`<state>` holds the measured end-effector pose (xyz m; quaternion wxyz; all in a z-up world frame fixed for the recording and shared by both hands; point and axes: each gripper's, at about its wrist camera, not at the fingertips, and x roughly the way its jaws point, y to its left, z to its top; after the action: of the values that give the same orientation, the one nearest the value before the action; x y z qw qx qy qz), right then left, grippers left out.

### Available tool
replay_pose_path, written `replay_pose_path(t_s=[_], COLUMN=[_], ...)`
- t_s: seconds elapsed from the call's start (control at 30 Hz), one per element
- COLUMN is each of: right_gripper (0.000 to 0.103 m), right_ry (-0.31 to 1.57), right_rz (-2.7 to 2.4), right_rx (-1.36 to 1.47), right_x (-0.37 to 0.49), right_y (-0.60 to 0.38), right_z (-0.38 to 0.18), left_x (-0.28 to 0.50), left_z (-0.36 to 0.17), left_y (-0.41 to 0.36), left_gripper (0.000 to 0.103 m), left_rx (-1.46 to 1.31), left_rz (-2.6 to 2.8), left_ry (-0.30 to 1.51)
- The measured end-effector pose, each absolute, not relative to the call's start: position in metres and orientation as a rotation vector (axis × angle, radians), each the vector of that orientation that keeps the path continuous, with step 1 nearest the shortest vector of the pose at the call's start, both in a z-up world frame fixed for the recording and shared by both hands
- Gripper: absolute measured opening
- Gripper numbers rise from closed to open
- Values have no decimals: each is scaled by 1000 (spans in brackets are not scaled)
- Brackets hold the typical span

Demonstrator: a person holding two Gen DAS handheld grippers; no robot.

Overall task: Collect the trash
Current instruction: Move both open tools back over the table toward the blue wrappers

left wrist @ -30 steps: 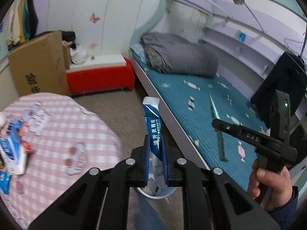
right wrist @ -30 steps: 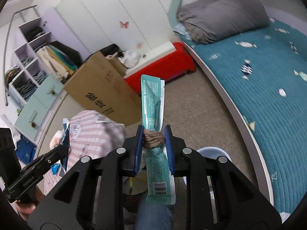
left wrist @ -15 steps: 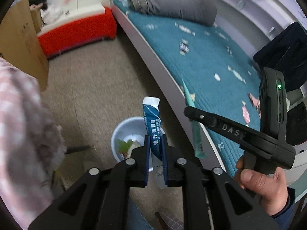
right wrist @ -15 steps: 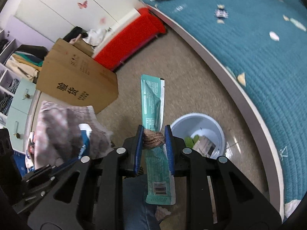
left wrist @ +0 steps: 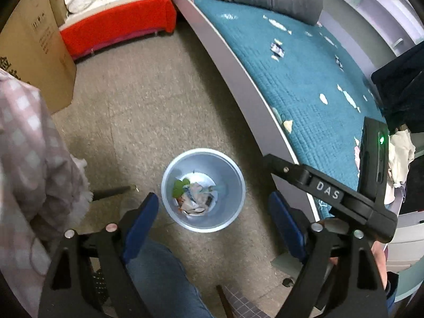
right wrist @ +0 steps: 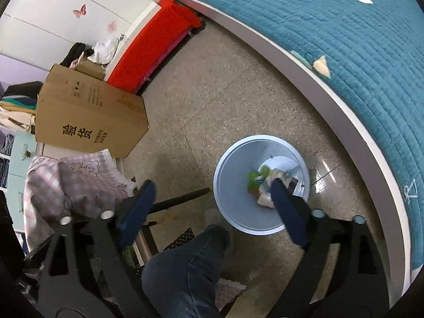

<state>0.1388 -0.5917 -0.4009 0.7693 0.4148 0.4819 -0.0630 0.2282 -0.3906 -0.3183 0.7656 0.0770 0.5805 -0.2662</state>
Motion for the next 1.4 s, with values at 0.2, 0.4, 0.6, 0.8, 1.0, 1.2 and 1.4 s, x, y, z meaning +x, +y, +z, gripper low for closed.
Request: replay_pose_path(t_s=[0.2, 0.4, 0.6, 0.8, 1.0, 1.2, 1.4], right_gripper=[97, 97, 97, 97, 97, 97, 97], right_ry=[988, 887, 813, 783, 774, 765, 769], right_rz=[-187, -160, -109, -40, 52, 164, 282], right_rx=[874, 802, 715, 620, 526, 423, 323], right_x=[124, 116, 118, 128, 143, 159, 177], right_y=[-593, -577, -546, -500, -444, -379, -309], right_z=[-364, -299, -238, -196, -163, -136, -121], left_x=[207, 188, 173, 162, 154, 151, 145], left_z=[-272, -217, -167, -137, -109, -92, -85], left_y=[-390, -369, -329, -279, -221, -148, -78], left_gripper=[85, 86, 87, 88, 88, 90, 90], left_rx=[201, 176, 129, 88, 37, -31, -87], left_rz=[-602, -611, -587, -536, -487, -402, -293], left_ry=[1148, 1019, 901, 828, 763, 702, 670])
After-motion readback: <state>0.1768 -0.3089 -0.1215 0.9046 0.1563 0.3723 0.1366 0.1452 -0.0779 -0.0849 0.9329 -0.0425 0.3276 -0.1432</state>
